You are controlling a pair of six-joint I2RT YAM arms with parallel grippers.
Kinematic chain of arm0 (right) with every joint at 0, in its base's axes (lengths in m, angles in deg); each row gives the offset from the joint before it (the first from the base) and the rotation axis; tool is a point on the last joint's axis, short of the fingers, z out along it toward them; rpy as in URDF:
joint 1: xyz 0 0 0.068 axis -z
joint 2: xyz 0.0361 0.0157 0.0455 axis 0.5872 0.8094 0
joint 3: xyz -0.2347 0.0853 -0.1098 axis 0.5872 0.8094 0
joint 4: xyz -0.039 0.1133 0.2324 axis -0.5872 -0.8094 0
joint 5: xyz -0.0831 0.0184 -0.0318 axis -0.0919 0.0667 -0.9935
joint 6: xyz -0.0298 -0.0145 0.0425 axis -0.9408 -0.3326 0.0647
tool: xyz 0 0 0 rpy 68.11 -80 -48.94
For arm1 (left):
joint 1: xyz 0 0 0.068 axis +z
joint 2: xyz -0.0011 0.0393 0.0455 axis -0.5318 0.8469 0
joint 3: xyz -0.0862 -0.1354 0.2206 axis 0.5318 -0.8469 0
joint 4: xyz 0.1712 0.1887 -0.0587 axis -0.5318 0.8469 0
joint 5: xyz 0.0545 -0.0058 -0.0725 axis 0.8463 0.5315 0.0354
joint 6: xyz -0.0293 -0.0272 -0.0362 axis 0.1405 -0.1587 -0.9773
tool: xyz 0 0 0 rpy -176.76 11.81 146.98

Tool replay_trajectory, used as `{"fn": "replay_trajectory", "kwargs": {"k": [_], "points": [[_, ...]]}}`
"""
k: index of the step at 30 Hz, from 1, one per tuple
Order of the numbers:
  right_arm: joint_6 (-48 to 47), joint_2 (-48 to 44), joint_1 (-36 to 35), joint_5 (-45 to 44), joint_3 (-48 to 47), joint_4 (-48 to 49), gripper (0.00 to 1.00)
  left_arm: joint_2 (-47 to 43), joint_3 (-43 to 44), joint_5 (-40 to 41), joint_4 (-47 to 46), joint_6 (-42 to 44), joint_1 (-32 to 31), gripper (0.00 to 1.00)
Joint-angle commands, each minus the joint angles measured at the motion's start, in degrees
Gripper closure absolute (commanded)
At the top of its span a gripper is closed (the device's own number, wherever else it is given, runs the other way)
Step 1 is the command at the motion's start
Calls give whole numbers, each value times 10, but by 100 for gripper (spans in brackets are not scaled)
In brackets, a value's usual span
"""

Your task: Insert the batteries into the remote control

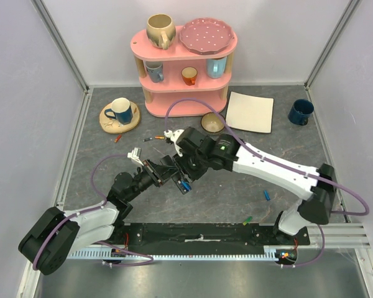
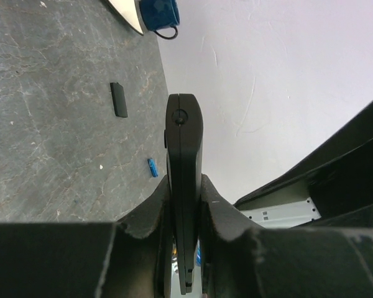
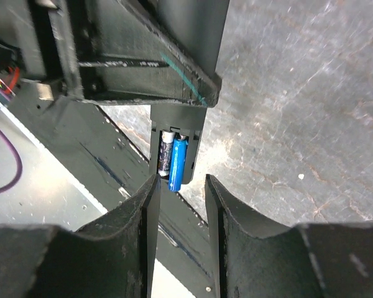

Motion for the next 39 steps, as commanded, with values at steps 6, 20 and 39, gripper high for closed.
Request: {"fn": "replay_trajectory", "kwargs": {"k": [6, 20, 39], "points": [[28, -186, 21, -105, 163, 222, 62, 38, -5, -55, -117, -33, -1, 98], [204, -351, 125, 162, 456, 533, 27, 79, 7, -93, -207, -73, -1, 98], [243, -319, 128, 289, 552, 688, 27, 151, 47, -133, -267, -119, -1, 98]]}}
